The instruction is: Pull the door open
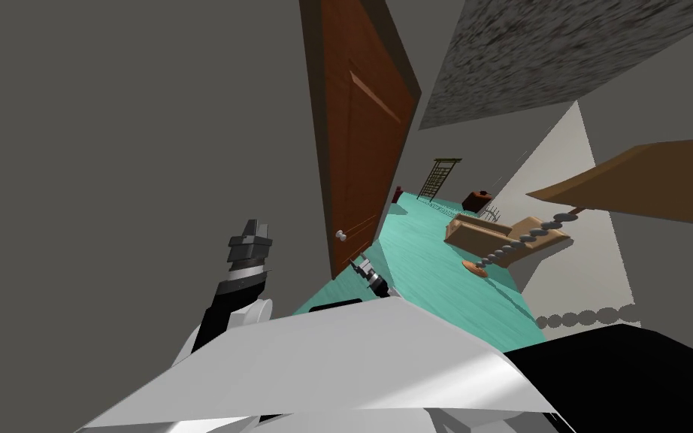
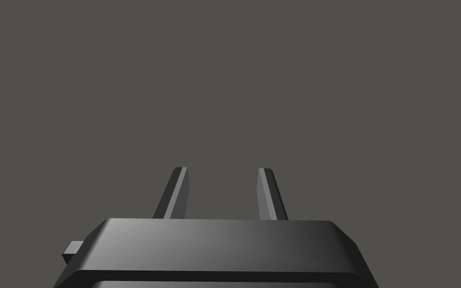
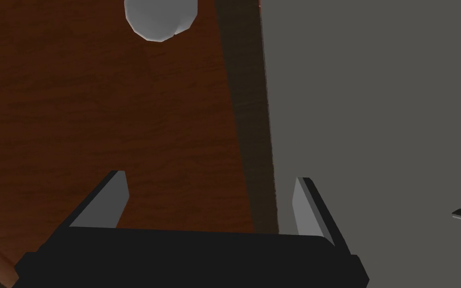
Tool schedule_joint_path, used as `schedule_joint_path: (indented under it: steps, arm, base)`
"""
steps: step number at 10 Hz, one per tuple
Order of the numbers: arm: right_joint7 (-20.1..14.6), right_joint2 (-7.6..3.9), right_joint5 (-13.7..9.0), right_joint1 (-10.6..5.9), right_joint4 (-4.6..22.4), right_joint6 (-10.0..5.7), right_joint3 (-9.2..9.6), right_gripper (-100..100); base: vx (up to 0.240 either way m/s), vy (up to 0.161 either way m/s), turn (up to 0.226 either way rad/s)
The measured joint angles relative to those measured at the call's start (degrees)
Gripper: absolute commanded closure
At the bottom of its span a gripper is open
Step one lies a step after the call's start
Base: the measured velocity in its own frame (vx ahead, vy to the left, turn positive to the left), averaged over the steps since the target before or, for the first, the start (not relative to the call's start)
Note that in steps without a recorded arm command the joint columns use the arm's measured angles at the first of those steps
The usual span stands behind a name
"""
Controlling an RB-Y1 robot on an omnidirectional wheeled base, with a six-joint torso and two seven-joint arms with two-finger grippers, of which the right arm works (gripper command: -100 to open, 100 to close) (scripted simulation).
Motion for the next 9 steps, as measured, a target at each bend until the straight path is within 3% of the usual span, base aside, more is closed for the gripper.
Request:
schedule_joint_path:
  steps: [9]
  arm:
    - [9.0,-1.19,3.9,-3.57,11.0,-2.93,0.41,-100]
  base:
    - [0.126,-0.007,-0.028]
